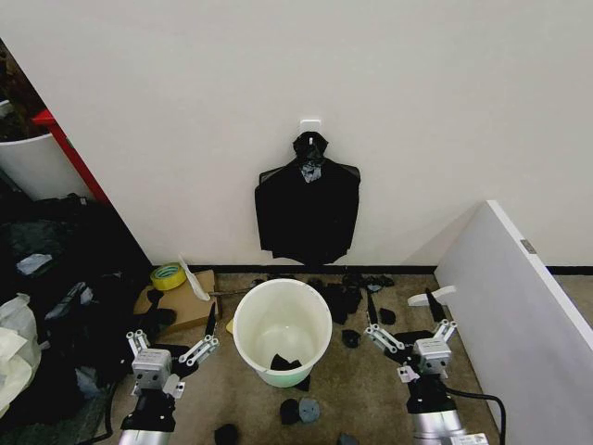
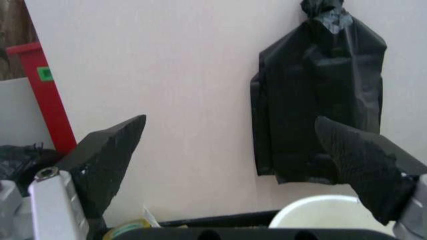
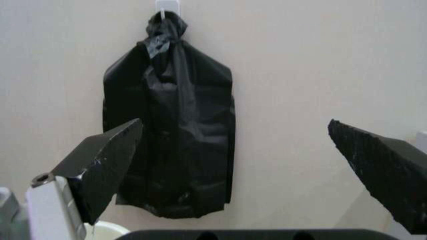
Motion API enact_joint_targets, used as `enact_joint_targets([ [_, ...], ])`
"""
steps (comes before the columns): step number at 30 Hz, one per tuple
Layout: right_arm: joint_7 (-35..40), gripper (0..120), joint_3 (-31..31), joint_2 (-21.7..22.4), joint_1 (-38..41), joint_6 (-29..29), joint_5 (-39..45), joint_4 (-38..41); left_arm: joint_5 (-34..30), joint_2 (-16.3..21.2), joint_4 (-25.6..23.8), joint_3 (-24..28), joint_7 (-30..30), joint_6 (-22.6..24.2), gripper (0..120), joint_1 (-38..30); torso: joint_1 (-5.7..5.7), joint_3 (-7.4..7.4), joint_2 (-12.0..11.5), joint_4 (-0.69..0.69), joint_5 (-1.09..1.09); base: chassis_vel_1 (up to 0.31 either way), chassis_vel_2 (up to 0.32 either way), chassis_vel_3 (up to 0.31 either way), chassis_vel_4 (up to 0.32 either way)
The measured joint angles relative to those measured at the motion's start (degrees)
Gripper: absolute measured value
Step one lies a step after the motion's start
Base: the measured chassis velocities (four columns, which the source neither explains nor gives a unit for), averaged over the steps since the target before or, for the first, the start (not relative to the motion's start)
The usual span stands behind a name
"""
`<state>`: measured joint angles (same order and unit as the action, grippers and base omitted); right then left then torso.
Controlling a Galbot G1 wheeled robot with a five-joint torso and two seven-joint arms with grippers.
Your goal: Place the garbage bag over the trash bin.
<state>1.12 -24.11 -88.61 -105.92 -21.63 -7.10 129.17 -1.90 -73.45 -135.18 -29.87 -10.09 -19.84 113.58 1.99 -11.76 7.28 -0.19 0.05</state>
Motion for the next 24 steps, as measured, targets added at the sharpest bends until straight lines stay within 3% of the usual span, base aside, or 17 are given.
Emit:
enact_joint_targets([
  [7, 0.3, 100, 0.4, 1.6, 2.3, 1.8, 2.4, -2.5, 0.7, 0.8, 2.0, 0.1, 1.9, -2.6, 100, 3.0, 0.0, 0.0, 0.0, 0.0, -0.01, 0.0, 0.0, 0.0, 0.0],
  [24, 0.1, 100, 0.2, 3.3, 1.0, 2.3, 6.0, -2.0, 0.7, 0.4, 3.9, 0.4, 3.6, -3.4, 100, -0.5, 0.0, 0.0, 0.0, 0.0, -0.01, 0.0, 0.0, 0.0, 0.0],
])
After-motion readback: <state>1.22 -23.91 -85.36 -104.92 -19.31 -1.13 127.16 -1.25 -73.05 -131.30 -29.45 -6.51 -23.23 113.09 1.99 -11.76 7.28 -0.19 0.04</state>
